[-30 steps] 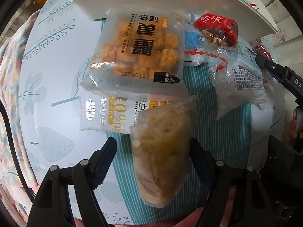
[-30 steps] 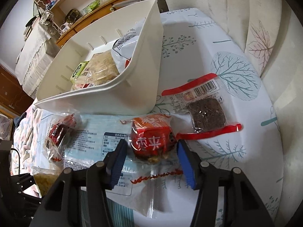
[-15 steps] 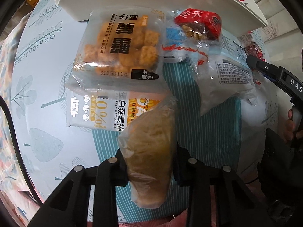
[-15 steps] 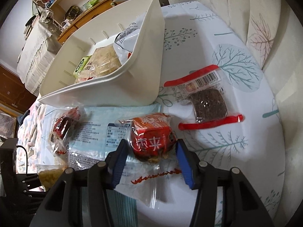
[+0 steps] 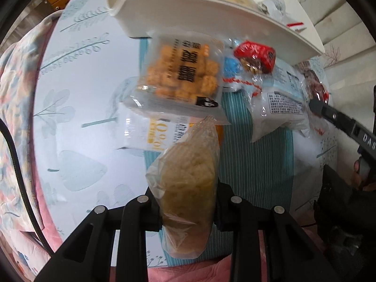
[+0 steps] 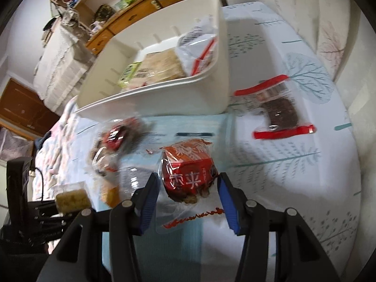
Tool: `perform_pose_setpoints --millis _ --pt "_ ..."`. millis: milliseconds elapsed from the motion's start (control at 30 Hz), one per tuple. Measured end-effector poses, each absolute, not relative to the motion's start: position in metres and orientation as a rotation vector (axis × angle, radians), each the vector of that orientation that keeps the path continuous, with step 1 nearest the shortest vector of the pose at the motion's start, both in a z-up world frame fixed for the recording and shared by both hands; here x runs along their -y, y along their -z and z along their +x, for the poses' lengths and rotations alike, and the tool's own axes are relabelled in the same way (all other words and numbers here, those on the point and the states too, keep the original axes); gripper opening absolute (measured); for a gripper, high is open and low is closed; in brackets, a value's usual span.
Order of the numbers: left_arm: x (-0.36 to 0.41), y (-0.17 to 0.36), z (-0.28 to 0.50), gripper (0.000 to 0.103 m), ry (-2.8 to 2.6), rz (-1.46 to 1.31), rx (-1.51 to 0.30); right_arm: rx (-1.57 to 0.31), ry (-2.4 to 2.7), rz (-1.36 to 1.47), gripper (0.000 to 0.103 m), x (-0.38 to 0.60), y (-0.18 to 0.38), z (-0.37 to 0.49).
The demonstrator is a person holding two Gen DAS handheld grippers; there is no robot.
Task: Organize snacks
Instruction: 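Carry the puff bag and red packet into the white tray and open both tools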
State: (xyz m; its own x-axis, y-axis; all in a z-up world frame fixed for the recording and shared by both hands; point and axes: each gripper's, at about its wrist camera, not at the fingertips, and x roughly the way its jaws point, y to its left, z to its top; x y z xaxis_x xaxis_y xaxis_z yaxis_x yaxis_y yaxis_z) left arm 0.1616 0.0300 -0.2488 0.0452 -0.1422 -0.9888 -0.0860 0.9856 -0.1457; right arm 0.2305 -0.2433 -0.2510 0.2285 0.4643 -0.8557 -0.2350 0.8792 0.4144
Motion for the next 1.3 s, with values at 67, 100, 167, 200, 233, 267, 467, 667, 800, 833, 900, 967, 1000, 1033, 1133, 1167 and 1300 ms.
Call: perform_pose_setpoints --millis 67,100,167,200,233,267,467,667,800,833,900,967,1000,1033,1133,1167,1300 --pt "-0.035 0.242 0.16 0.029 0.047 -0.184 -1.526 -1.245 -0.516 0.201 0.051 0.235 0.245 0.226" --pt "-0.038 0.237 0.16 0.029 0.05 -0.182 -1.524 -1.24 -0.533 0.195 0.051 0.23 0.241 0.224" --pt "-0.045 0.23 0.162 0.029 0.067 -0.176 -1.523 -1.235 -0.564 0.185 0.051 0.221 0.235 0.222" --pt "-0.047 0.226 0.163 0.029 0.077 -0.173 -1.518 -1.23 -0.581 0.177 0.051 0.215 0.231 0.221" --pt "-0.049 0.221 0.166 0.029 0.084 -0.171 -1.514 -1.225 -0.595 0.169 0.051 0.211 0.227 0.22" --pt "-0.051 0.216 0.169 0.029 0.087 -0.167 -1.509 -1.217 -0.61 0.158 0.051 0.205 0.223 0.219" --pt "-0.073 0.187 0.184 0.029 0.113 -0.155 -1.479 -1.165 -0.671 0.125 0.051 0.176 0.198 0.219" --pt "-0.084 0.157 0.201 0.029 0.147 -0.124 -1.444 -1.089 -0.676 0.11 0.051 0.155 0.171 0.226" --pt "-0.093 0.141 0.22 0.029 0.175 -0.091 -1.418 -1.045 -0.658 0.113 0.051 0.146 0.157 0.231" --pt "-0.095 0.139 0.224 0.029 0.181 -0.088 -1.413 -1.036 -0.653 0.115 0.051 0.145 0.155 0.233" --pt "-0.098 0.132 0.235 0.029 0.197 -0.074 -1.395 -1.016 -0.639 0.118 0.051 0.142 0.15 0.237" --pt "-0.1 0.128 0.246 0.029 0.203 -0.053 -1.378 -0.998 -0.621 0.12 0.051 0.14 0.146 0.241" --pt "-0.102 0.126 0.253 0.029 0.207 -0.047 -1.37 -0.987 -0.611 0.12 0.051 0.138 0.144 0.244" --pt "-0.102 0.125 0.257 0.029 0.211 -0.046 -1.363 -0.978 -0.6 0.12 0.051 0.137 0.142 0.247" --pt "-0.105 0.12 0.277 0.029 0.225 -0.041 -1.343 -0.959 -0.571 0.126 0.051 0.134 0.139 0.256" --pt "-0.106 0.119 0.282 0.029 0.227 -0.036 -1.338 -0.955 -0.564 0.128 0.051 0.134 0.139 0.258" --pt "-0.106 0.119 0.305 0.029 0.238 -0.038 -1.316 -0.934 -0.529 0.126 0.052 0.133 0.14 0.269"
